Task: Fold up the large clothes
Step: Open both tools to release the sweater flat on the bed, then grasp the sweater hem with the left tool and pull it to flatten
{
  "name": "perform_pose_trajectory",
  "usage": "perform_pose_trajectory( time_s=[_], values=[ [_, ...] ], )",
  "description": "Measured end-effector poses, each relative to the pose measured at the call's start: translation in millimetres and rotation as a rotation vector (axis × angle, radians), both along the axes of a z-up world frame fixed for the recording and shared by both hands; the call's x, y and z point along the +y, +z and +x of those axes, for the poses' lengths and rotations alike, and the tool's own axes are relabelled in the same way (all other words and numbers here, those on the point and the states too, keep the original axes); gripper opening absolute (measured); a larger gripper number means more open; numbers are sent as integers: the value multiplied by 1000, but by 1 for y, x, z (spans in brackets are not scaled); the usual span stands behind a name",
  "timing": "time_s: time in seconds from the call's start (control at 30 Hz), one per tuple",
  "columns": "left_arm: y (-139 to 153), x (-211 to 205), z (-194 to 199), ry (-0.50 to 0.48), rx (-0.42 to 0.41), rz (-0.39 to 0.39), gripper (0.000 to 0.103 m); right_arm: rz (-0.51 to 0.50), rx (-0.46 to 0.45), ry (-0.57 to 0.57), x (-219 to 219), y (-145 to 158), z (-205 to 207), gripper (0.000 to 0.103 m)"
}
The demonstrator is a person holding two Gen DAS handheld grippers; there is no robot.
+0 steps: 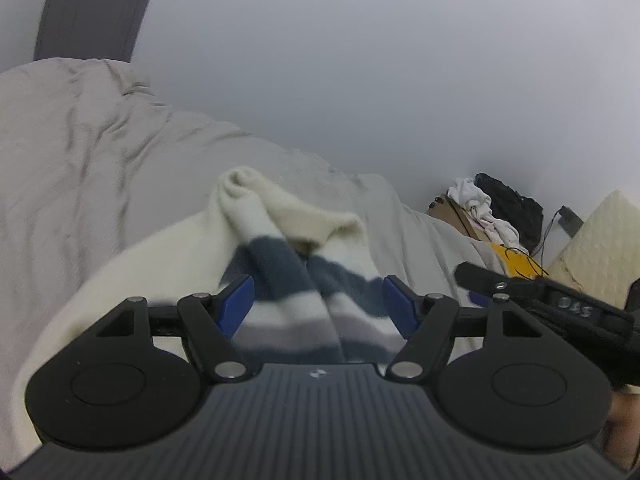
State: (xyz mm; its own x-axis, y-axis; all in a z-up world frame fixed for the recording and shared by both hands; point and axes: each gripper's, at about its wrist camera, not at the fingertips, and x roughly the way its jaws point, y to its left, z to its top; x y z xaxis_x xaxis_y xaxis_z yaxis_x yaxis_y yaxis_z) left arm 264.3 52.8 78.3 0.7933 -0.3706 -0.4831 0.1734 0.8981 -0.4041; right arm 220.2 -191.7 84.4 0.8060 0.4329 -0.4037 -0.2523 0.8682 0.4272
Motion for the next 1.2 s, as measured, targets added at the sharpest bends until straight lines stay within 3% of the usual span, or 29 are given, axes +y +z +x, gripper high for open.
perform_pose_trajectory(
  time_s=[0.27, 0.53, 0.6, 0.67, 0.73, 0.8, 0.87, 1.2],
  values=[
    [8, -11, -111, -11, -59, 41, 75, -18, -53, 0, -5, 14, -98, 67],
    [-36, -48, -168, -76, -39, 84, 74, -66, -42, -12, -8, -12, -152, 67],
    [-51, -59, -174, -103, -19, 78, 71, -65, -29, -16, -9, -18, -157, 67],
    [-67, -70, -177, -142, 10, 72, 62, -56, -12, -15, -11, -23, -159, 67],
    [-84, -83, -175, -182, 53, 73, 47, -44, 7, -15, -13, -29, -158, 67],
    [-101, -94, -173, -213, 100, 75, 42, -29, 17, -15, -16, -35, -155, 67],
    [-115, -102, -171, -237, 125, 98, 41, -25, 41, -16, -19, -43, -149, 67],
    [-162, -141, -162, -306, 140, 356, 45, 38, 150, -43, -29, -74, -116, 67]
  ],
)
